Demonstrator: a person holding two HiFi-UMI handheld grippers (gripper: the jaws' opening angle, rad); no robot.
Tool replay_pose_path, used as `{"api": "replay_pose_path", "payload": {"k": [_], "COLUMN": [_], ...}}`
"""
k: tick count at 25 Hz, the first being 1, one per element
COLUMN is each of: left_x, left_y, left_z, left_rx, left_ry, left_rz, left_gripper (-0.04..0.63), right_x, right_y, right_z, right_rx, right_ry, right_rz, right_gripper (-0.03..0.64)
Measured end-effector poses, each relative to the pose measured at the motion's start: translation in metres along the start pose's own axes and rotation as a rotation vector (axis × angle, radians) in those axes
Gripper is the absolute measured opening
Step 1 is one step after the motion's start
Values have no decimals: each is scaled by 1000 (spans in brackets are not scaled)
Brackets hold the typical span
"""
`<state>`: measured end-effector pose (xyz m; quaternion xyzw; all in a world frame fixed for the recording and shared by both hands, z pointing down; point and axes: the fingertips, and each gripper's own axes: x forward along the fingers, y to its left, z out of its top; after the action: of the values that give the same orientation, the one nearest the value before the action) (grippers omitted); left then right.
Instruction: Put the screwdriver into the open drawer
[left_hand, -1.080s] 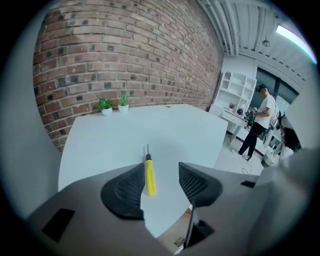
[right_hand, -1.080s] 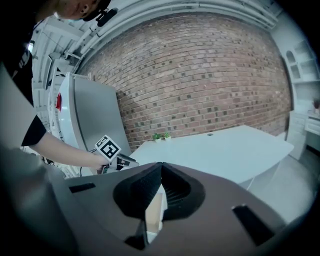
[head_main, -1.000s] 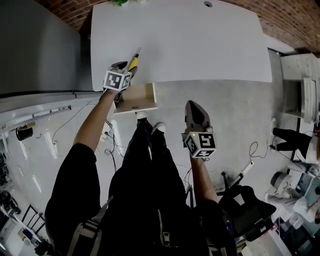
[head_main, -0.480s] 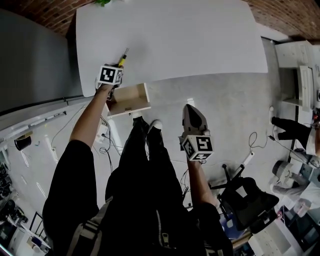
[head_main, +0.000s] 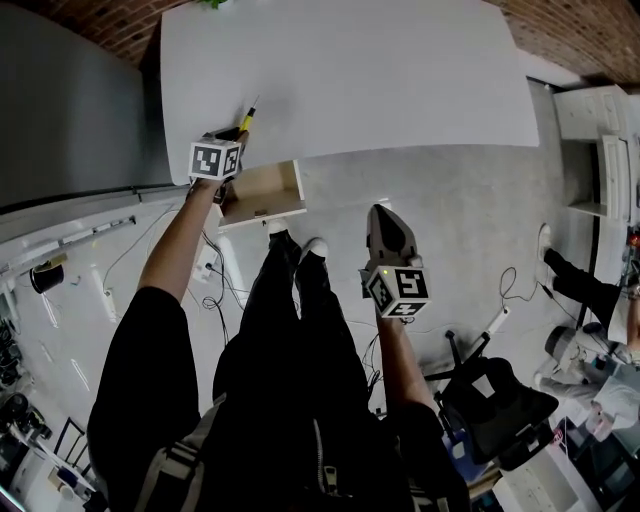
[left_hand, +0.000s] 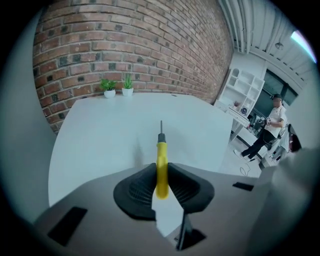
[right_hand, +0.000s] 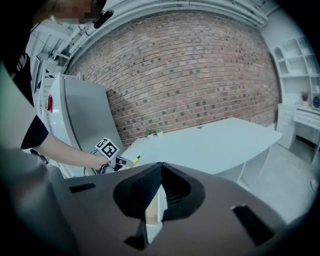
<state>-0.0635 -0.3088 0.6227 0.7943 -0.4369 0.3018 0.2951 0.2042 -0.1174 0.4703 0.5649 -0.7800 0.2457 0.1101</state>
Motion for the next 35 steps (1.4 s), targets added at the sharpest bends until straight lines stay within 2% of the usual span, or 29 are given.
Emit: {"api": "replay_pose_path", "payload": {"k": [8, 12, 16, 22, 28, 35], "left_x": [-56, -76, -86, -75, -40, 22], "left_y": [-31, -51, -63, -81, -76, -51], "left_z": [-14, -36, -72, -124, -171, -210], "left_rx": [71, 160, 249, 313, 323, 341], "left_ry": [-92, -100, -58, 27, 139, 232], "left_rz": [-51, -95, -122, -177, -195, -149], "left_gripper": [89, 89, 89, 89, 89, 89], "right_x": [6, 12, 17, 20, 19, 9], "right_y": [20, 34, 45, 46, 35, 19], "right_z": [-13, -23, -32, -47, -60, -87], "right_rx": [-40, -41, -35, -29, -9, 21], "right_ry": [30, 44, 55, 81, 99, 148], "right_rz": [68, 102, 125, 128, 86, 27], "right_gripper": [-3, -3, -3, -3, -3, -3]}}
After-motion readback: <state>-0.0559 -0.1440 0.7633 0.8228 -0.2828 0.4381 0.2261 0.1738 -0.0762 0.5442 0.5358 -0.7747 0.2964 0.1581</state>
